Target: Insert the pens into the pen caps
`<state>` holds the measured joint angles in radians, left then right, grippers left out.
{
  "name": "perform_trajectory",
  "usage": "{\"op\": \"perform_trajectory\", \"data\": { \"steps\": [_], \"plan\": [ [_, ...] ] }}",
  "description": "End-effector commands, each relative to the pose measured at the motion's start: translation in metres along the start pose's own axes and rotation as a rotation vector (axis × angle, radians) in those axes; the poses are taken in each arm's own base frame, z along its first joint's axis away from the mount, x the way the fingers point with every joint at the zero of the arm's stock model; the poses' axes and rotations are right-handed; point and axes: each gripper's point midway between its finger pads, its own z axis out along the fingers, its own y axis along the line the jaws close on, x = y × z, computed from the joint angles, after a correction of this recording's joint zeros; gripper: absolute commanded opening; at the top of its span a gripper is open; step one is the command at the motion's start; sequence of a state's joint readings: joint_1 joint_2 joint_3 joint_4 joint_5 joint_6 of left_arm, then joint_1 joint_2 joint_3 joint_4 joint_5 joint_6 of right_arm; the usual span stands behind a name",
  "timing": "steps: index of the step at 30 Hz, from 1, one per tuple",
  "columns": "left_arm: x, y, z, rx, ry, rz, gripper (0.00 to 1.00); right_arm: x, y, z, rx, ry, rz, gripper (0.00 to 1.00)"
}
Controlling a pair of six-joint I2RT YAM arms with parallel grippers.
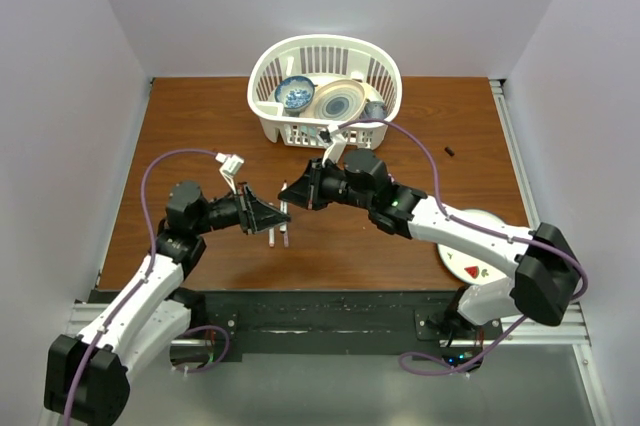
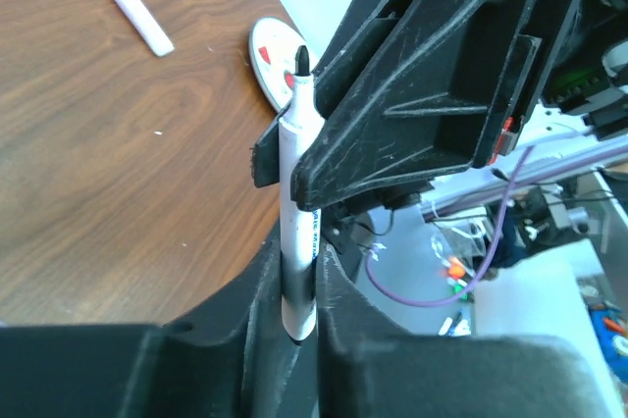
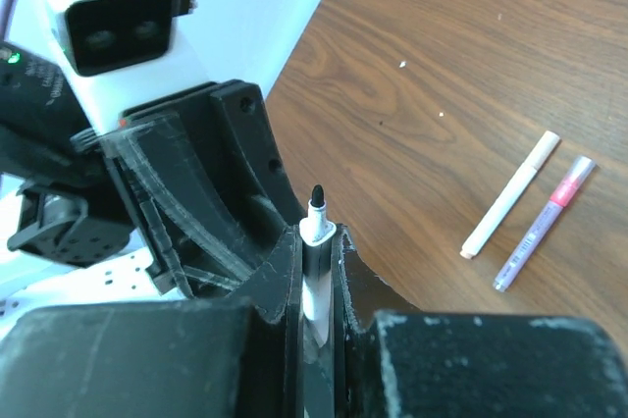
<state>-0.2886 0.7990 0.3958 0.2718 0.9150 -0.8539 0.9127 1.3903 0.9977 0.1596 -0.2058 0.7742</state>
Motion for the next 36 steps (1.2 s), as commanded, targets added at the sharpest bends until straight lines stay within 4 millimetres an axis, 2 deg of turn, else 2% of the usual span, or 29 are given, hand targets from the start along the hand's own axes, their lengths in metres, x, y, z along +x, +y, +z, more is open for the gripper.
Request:
{"op": "perform_trajectory", "data": {
  "steps": [1,2,4,7,8,9,10,11,13,17,19,20,22,23,26,28,30,32,33,36],
  "plan": [
    [-0.005,-0.017,0.001,0.083,0.011,0.07,0.0,-0.018,0.026,-0.011,-0.083,-0.059,-0.053,0.0],
    [-0.006,-0.018,0.001,0.082,0.011,0.073,0.0,-0.019,0.025,-0.011,-0.076,-0.065,-0.054,0.06],
    [-0.008,-0.021,0.0,0.089,0.007,0.095,0.0,-0.022,0.025,-0.014,-0.062,-0.065,-0.065,0.24],
    [-0.015,-0.023,0.0,0.07,-0.008,0.131,0.0,-0.029,0.021,-0.025,-0.011,-0.068,-0.122,0.38],
    [-0.016,-0.021,-0.001,0.048,-0.002,0.147,0.0,-0.028,0.011,-0.031,0.037,-0.052,-0.18,0.49],
    [-0.018,-0.02,-0.001,0.033,-0.001,0.16,0.0,-0.034,-0.001,-0.037,0.107,-0.081,-0.207,0.54],
    [-0.022,-0.015,0.0,-0.004,-0.015,0.168,0.0,-0.042,-0.003,-0.049,0.132,-0.107,-0.227,0.59],
    [-0.024,-0.008,-0.001,-0.058,-0.001,0.178,0.0,-0.045,-0.02,-0.057,0.185,-0.107,-0.251,0.64],
    [-0.029,0.009,-0.004,-0.175,-0.008,0.181,0.0,-0.055,-0.034,-0.07,0.231,-0.124,-0.272,0.66],
    [-0.031,0.02,-0.009,-0.241,0.004,0.24,0.0,-0.095,-0.089,-0.114,0.491,-0.183,-0.289,0.66],
    [-0.033,0.023,-0.011,-0.269,0.001,0.261,0.0,-0.112,-0.111,-0.131,0.606,-0.22,-0.302,0.65],
    [-0.033,0.024,-0.012,-0.279,0.006,0.272,0.0,-0.121,-0.131,-0.146,0.693,-0.227,-0.294,0.65],
    [-0.035,0.025,-0.014,-0.298,-0.006,0.285,0.0,-0.134,-0.16,-0.165,0.814,-0.255,-0.232,0.63],
    [-0.037,0.027,-0.015,-0.311,-0.017,0.289,0.0,-0.144,-0.179,-0.185,0.897,-0.298,-0.13,0.62],
    [-0.044,0.035,-0.02,-0.374,-0.053,0.296,0.0,-0.15,-0.225,-0.213,1.074,-0.395,0.054,0.62],
    [-0.048,0.035,-0.023,-0.387,-0.071,0.306,0.0,-0.151,-0.245,-0.218,1.115,-0.433,0.116,0.63],
    [-0.051,0.034,-0.028,-0.413,-0.091,0.316,0.0,-0.156,-0.275,-0.226,1.152,-0.46,0.158,0.66],
    [-0.053,0.032,-0.03,-0.42,-0.106,0.321,0.0,-0.162,-0.303,-0.242,1.214,-0.49,0.23,0.64],
    [-0.055,0.03,-0.032,-0.425,-0.124,0.333,0.0,-0.154,-0.324,-0.242,1.257,-0.451,0.266,0.63],
    [-0.058,0.027,-0.035,-0.433,-0.144,0.342,0.0,-0.166,-0.349,-0.257,1.332,-0.465,0.311,0.64]
  ]
}}
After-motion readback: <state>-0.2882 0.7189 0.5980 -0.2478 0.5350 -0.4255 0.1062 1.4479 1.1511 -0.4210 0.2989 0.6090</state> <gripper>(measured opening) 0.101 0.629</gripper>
